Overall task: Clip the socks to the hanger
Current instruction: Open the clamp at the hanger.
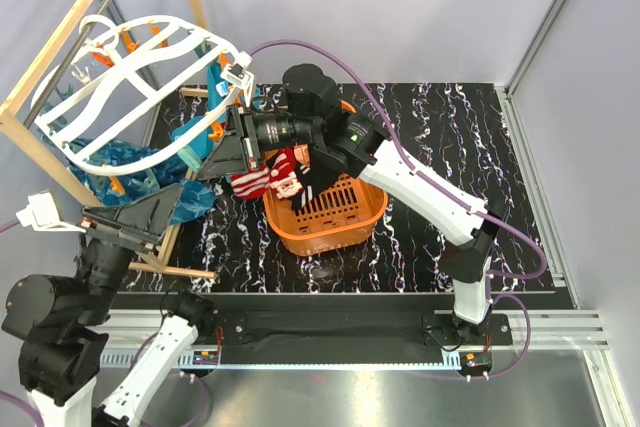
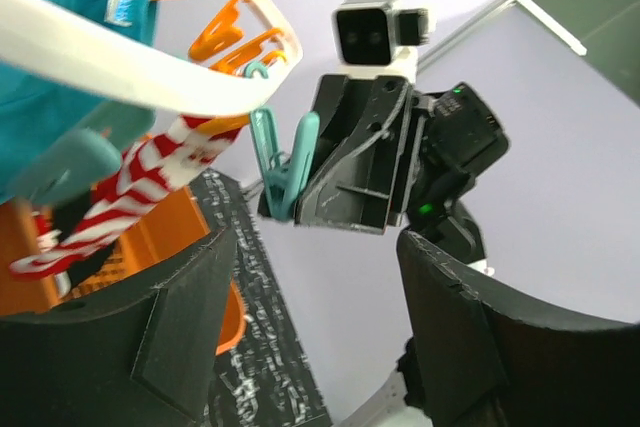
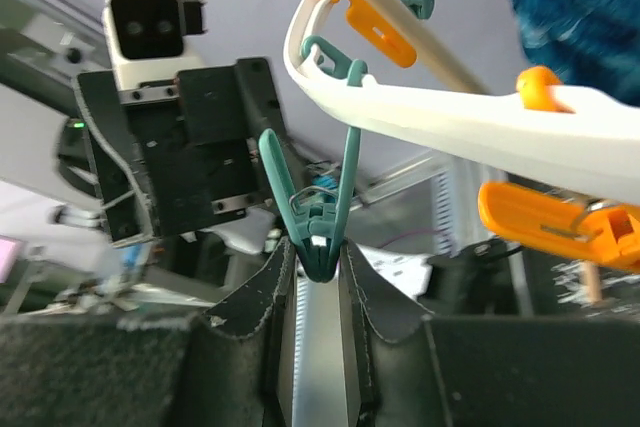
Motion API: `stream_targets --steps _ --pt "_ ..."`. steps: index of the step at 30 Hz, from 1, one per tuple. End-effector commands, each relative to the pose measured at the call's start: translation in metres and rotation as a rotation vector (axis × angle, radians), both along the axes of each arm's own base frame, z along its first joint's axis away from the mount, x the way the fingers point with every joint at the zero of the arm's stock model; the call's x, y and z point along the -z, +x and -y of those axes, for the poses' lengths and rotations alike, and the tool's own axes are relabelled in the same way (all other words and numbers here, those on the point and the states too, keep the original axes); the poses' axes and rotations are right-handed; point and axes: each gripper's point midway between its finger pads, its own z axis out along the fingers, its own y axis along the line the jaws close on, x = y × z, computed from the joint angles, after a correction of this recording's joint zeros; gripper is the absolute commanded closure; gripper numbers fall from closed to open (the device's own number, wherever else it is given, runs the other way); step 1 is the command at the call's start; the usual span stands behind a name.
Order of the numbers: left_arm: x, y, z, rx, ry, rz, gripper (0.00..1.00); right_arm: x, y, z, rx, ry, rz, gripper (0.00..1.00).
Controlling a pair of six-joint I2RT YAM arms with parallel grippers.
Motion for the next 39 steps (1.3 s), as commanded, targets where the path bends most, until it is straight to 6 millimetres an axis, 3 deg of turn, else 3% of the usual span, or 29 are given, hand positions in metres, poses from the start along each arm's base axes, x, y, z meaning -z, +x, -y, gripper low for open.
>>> stream_targets --steps 1,9,21,32,39 --pt "-0.035 0.0 0.013 0.075 -0.082 0.104 0.29 -0.019 -0.039 0.016 -0.169 -0.018 -0.199 1.0" --pt "-0.035 0.017 0.013 0.045 -0.091 0.078 0.29 -0.04 -0.051 0.022 -0.23 0.011 -0.355 1.0" --pt "-0.011 0.04 0.007 -0.034 -0.082 -0.018 0.29 -0.041 -0.049 0.018 -0.243 0.027 -0.408 1.0" --pt "-0.021 0.053 0.013 -0.023 -0.145 0.042 0.27 -0.043 -0.05 0.018 -0.25 0.044 -0.407 1.0" --pt "-0.032 0.05 0.003 -0.062 -0.166 0.088 0.37 -0.043 -0.05 0.019 -0.251 0.046 -0.407 1.0"
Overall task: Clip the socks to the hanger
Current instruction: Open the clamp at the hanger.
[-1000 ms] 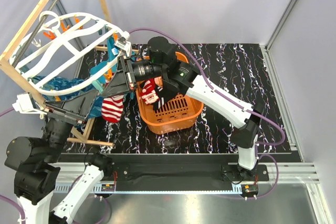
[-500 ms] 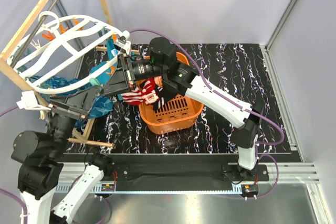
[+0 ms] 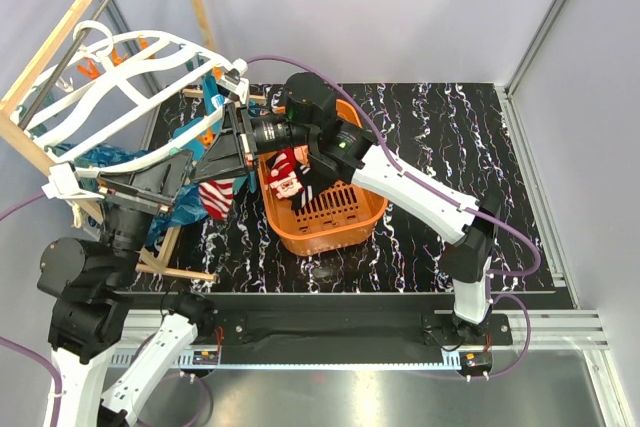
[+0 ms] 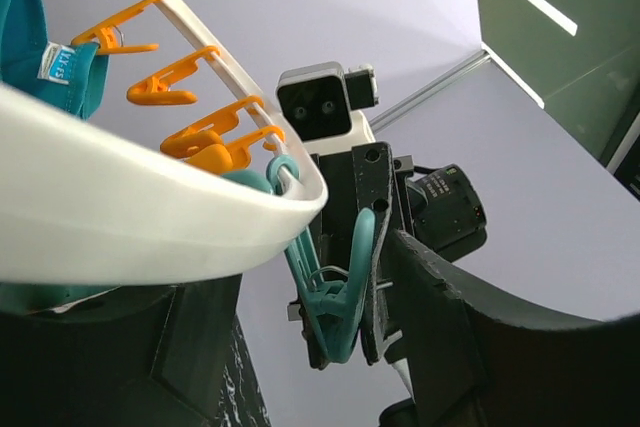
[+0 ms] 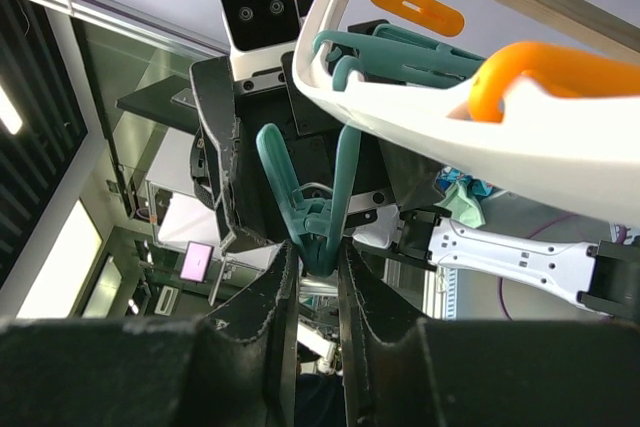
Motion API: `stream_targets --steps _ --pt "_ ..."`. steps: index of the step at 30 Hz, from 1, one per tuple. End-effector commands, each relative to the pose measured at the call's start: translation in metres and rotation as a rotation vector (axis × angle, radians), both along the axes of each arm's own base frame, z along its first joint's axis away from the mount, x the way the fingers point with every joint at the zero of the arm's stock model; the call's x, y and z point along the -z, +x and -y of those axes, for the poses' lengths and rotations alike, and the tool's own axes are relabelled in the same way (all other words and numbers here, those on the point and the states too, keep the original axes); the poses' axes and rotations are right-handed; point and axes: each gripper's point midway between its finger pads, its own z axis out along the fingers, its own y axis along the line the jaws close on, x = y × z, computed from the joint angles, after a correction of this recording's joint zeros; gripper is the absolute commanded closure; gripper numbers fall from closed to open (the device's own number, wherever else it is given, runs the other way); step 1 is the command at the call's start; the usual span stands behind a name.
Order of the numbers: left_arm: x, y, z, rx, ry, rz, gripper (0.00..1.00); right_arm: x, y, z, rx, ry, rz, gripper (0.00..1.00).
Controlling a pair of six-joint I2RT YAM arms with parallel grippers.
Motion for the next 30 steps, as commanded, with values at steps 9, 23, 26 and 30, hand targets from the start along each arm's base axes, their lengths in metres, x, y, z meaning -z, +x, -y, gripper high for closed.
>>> stream_targets --steps 9,23,26,30 --pt "-0.022 0.002 -0.009 -0.056 0.005 0.066 0.42 -0.025 -0.027 0.021 -0.101 0.039 -0.011 1.0" --pt "-0.028 0.006 -0.008 -0.071 0.073 0.043 1.0 -0.009 -0.021 0.019 -0.036 -0.021 0.059 0.61" --pt "-0.028 0.004 -0.009 -0.072 0.082 0.039 1.0 -0.001 -0.013 0.023 0.034 -0.06 0.153 0.36" --pt "-0.022 0.003 -0.011 -0.082 0.103 0.023 1.0 0.004 0.01 0.047 0.226 -0.141 0.305 0.32"
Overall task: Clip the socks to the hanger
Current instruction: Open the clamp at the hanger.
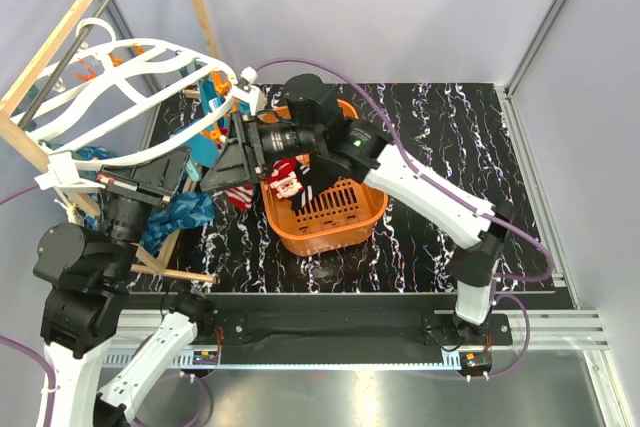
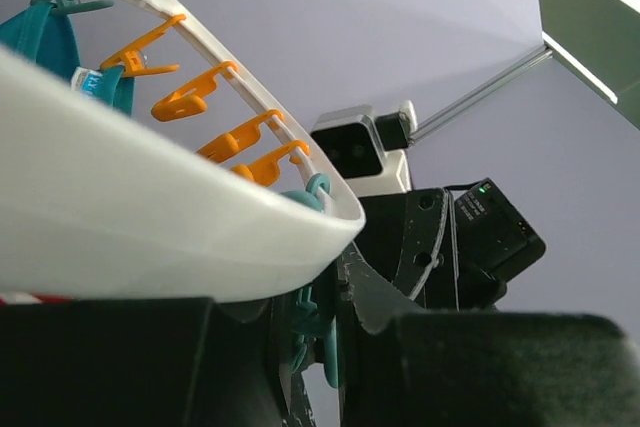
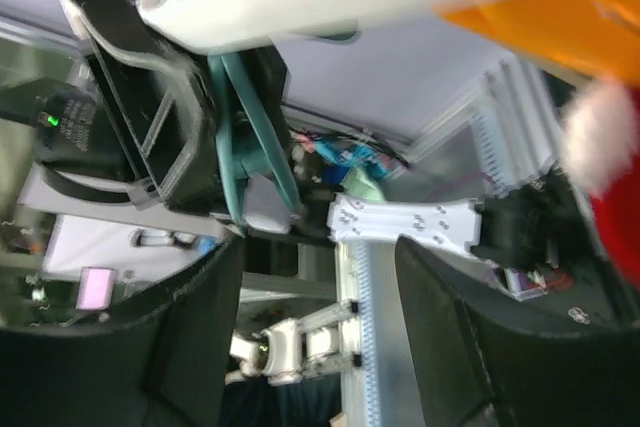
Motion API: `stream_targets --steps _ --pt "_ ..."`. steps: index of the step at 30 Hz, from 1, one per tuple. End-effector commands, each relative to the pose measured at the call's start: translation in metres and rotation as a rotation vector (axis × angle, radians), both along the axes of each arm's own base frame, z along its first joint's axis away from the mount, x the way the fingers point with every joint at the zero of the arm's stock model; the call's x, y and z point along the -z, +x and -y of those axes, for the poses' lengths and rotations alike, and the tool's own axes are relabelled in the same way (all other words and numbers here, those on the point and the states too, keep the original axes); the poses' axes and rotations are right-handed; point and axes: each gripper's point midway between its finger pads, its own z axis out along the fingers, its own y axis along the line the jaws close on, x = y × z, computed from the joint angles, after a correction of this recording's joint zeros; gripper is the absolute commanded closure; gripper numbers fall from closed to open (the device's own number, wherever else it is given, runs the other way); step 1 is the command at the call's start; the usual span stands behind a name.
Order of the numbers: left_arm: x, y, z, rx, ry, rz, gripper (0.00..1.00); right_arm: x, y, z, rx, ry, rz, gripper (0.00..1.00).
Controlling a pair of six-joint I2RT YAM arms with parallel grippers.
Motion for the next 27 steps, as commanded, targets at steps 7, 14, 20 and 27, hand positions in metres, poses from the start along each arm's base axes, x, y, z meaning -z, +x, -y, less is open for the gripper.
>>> stream_targets --steps 7,14,20,27 --pt "-0.018 -0.012 -0.003 0.002 0.018 0.062 1.0 0.031 0.098 0.115 0.61 -0.333 0.514 0.36" --pt "-0.016 -0.014 -0.002 0.011 0.039 0.057 1.0 0.098 0.164 0.138 0.779 -0.525 0.589 0.38" --pt "-0.015 -0.015 -0.002 0.01 0.06 0.051 1.0 0.166 0.238 0.159 0.906 -0.73 0.501 0.34" --pt "-0.012 -0.014 0.0 0.02 0.082 0.045 1.0 0.269 0.311 0.168 0.978 -1.084 0.552 0.33"
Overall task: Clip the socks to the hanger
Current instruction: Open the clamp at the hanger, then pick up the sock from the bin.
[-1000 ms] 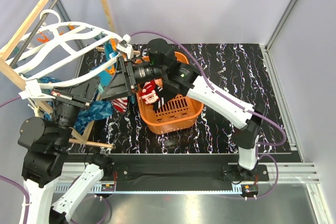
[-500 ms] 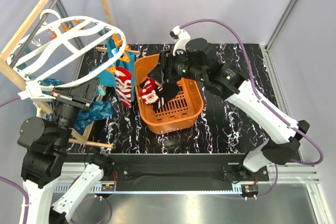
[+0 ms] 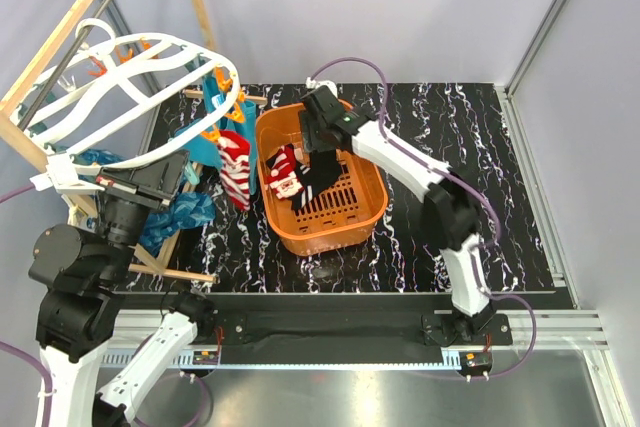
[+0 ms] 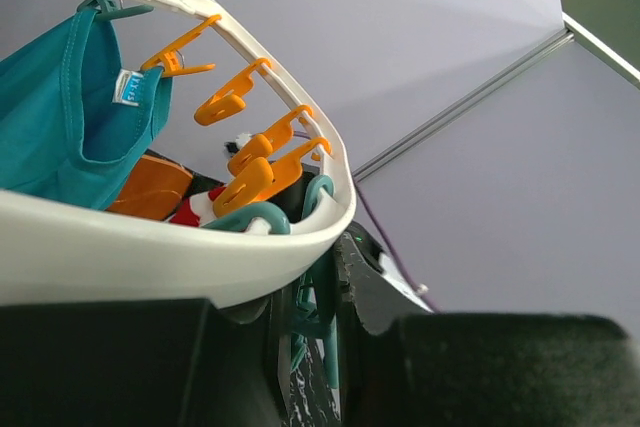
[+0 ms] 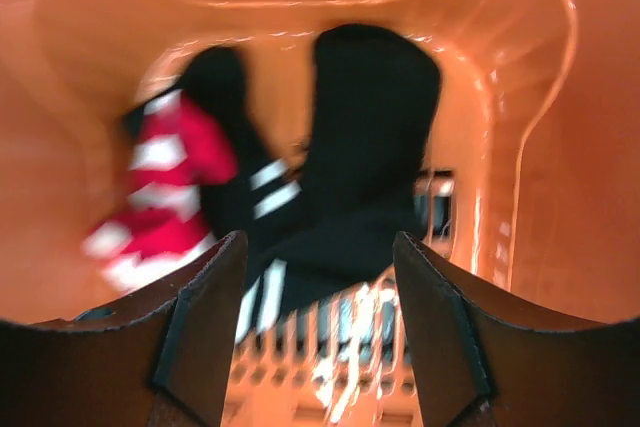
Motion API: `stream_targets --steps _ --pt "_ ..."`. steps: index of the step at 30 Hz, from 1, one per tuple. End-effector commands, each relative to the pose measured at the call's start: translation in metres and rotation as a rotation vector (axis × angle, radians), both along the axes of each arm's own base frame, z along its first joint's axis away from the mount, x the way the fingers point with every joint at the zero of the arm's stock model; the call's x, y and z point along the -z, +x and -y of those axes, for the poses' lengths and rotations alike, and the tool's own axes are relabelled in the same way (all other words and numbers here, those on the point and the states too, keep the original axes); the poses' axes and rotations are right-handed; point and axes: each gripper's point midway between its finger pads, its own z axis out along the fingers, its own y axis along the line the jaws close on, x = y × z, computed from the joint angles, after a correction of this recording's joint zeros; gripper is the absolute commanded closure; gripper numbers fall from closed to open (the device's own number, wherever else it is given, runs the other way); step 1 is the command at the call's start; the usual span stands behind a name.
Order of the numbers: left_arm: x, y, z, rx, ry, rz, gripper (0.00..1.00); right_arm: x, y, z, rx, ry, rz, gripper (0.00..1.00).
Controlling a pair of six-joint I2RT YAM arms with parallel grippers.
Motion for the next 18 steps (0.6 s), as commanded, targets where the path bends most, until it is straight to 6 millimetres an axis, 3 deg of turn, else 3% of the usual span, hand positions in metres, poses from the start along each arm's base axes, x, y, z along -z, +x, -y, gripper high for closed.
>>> stream_targets --steps 1,2,3,5,7,8,9,10,11,12,13,14,15,16,17,18 --pt "-0.014 -0.009 0.003 0.032 0.023 0.048 1.0 0.0 0.033 0.006 0.078 -0.117 0.087 0.33" --pt "-0.012 -0.009 0.004 0.034 0.024 0.043 1.0 0.022 0.037 0.008 0.086 -0.155 0.055 0.33" --pt "-0.012 -0.009 0.005 0.044 0.026 0.043 1.0 0.021 0.041 0.004 0.094 -0.141 0.057 0.33" --pt "-0.01 -0.009 0.007 0.051 0.032 0.036 1.0 0.037 0.043 0.001 0.09 -0.146 0.034 0.35" --pt "-0.009 -0.01 0.006 0.046 0.041 0.037 1.0 0.043 0.038 -0.008 0.054 -0.11 0.003 0.41" --pt "-0.007 -0.009 0.006 0.045 0.043 0.034 1.0 0.034 0.038 -0.015 0.035 -0.066 0.021 0.41" --pt "-0.006 -0.009 0.005 0.041 0.048 0.034 1.0 0.042 0.031 -0.016 0.014 -0.053 -0.003 0.41" --pt "-0.005 -0.009 0.005 0.041 0.048 0.032 1.0 0.038 0.027 -0.02 -0.004 -0.022 -0.003 0.4" --pt "-0.005 -0.01 0.005 0.041 0.048 0.032 1.0 0.015 0.023 -0.03 -0.046 0.057 0.024 0.38" --pt "-0.005 -0.011 0.004 0.042 0.048 0.036 1.0 0.023 0.012 -0.03 -0.082 0.059 0.0 0.37" --pt "-0.006 -0.012 0.004 0.041 0.049 0.037 1.0 0.018 0.006 -0.031 -0.111 0.082 0.001 0.35" --pt "-0.006 -0.013 0.004 0.042 0.046 0.038 1.0 -0.007 0.0 -0.037 -0.148 0.145 0.038 0.32" --pt "-0.007 -0.013 0.004 0.042 0.047 0.04 1.0 0.003 -0.009 -0.032 -0.161 0.141 0.019 0.31" --pt "-0.006 -0.014 0.004 0.044 0.046 0.038 1.0 -0.001 -0.013 -0.031 -0.173 0.156 0.025 0.3" --pt "-0.007 -0.014 0.003 0.042 0.045 0.04 1.0 -0.022 -0.02 -0.041 -0.235 0.231 0.057 0.3" --pt "-0.006 -0.014 0.003 0.041 0.043 0.036 1.0 -0.011 -0.03 -0.043 -0.28 0.235 0.041 0.29"
